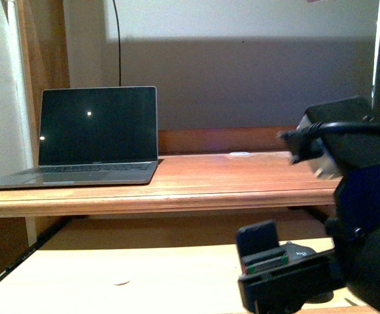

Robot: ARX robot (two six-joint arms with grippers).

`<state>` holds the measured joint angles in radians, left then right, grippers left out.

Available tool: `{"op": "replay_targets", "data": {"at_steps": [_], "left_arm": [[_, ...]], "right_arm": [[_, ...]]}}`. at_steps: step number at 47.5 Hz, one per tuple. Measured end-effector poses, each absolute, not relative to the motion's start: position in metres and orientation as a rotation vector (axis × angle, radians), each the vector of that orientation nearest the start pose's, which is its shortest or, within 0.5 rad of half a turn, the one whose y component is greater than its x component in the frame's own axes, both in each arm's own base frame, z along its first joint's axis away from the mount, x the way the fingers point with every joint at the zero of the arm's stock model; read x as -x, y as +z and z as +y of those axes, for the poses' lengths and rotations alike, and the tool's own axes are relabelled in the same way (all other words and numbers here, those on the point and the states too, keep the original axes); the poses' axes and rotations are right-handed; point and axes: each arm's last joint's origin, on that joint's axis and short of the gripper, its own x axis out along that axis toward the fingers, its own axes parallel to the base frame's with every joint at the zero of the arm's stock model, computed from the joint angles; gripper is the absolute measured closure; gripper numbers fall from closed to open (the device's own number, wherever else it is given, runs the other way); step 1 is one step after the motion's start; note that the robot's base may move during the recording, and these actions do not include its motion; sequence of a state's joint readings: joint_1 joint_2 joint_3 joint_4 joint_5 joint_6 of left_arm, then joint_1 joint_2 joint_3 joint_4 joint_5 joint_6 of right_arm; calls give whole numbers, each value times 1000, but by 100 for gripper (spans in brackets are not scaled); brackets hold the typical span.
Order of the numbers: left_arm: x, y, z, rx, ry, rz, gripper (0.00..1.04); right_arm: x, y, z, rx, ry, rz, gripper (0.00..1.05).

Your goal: Place mouse

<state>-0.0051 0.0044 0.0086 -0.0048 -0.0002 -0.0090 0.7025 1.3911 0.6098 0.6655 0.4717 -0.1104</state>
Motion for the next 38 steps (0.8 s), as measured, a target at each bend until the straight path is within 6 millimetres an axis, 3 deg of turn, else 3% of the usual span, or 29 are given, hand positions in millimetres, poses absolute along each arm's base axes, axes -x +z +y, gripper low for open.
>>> {"op": "replay_targets", "data": {"at_steps": [21,38], "left_arm": [[-97,166,0,9,-5,1,8],[-97,166,0,9,-5,1,8]], "right_arm": [[-256,209,188,223,124,291,7],[-278,214,194,186,87,390,7]]}}
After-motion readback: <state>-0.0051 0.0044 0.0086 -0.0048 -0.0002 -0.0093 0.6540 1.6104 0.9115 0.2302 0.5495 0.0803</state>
